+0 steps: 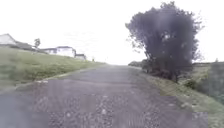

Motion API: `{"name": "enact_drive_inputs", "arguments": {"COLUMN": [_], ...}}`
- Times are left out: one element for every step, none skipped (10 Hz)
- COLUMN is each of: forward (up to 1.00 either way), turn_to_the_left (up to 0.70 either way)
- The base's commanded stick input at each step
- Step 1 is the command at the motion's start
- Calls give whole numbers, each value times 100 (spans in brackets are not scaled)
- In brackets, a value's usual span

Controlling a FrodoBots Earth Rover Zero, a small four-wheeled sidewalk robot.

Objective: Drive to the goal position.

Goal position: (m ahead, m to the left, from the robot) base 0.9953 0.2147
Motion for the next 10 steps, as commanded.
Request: {"name": "enact_drive_inputs", "arguments": {"forward": [85, 85, 85, 85, 85, 85, 85, 85, 85, 85], "turn_to_the_left": [0, 0, 0, 0, 0, 0, 0, 0, 0, 0]}}
